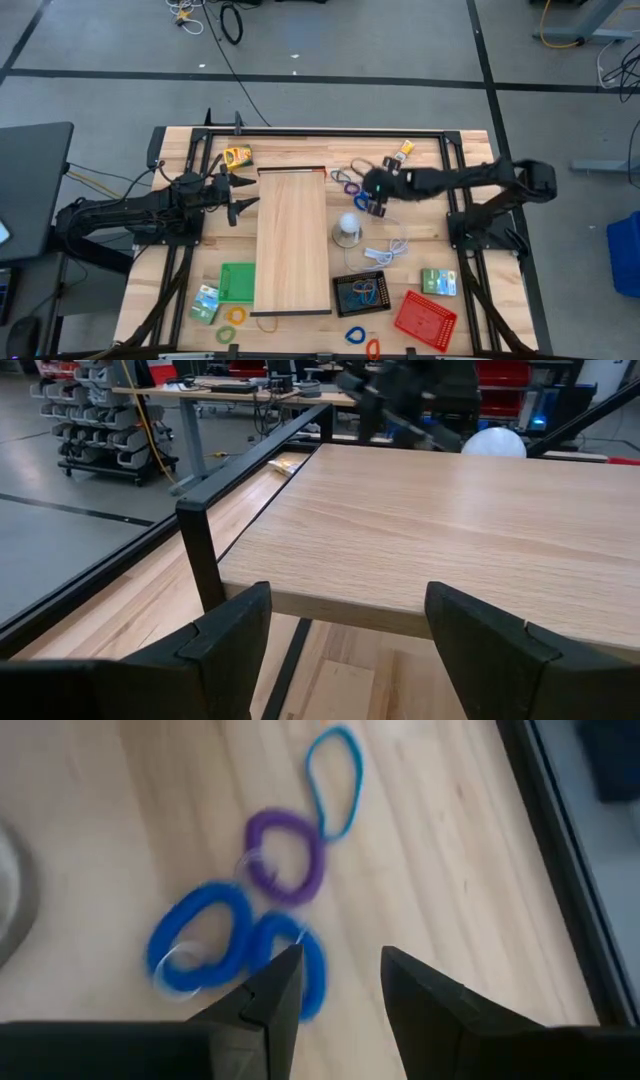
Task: Pick & Place Office Desk Supplies
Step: Put the blue rubber band into the black bin
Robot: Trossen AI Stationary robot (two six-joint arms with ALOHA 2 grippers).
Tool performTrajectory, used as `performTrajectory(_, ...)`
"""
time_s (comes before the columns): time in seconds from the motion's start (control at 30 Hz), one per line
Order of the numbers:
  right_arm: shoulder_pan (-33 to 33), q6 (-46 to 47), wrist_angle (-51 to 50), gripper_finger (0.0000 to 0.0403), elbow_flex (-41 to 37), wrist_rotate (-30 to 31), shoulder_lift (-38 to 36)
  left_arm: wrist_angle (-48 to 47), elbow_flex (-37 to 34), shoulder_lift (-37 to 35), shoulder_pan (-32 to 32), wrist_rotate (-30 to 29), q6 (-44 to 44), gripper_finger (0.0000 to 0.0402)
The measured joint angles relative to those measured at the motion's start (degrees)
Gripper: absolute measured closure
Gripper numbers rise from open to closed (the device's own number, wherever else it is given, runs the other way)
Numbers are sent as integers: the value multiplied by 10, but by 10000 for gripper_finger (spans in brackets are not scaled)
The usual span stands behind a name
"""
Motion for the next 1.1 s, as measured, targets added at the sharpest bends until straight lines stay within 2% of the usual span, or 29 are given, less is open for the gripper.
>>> performTrajectory(0.17, -100, -64, 76, 256, 0, -142, 1, 0, 0, 0, 0, 0, -1, 129)
performTrajectory(0.3, -159, -81, 114, 256, 1, -203, 18, 1, 0, 0, 0, -6, -2, 129)
performTrajectory(0.43, -181, -94, 111, 256, 40, -265, 63, 2, 0, 0, 0, -7, -5, 129)
performTrajectory(0.73, -183, -128, 17, 256, 181, -306, 186, 2, 0, 0, 0, -10, -11, 129)
performTrajectory(0.87, -191, -131, 6, 256, 194, -332, 220, 3, 0, 0, 0, -12, -12, 129)
performTrajectory(1.1, -192, -147, 6, 256, 222, -323, 263, 3, 0, 0, 0, -14, -15, 129)
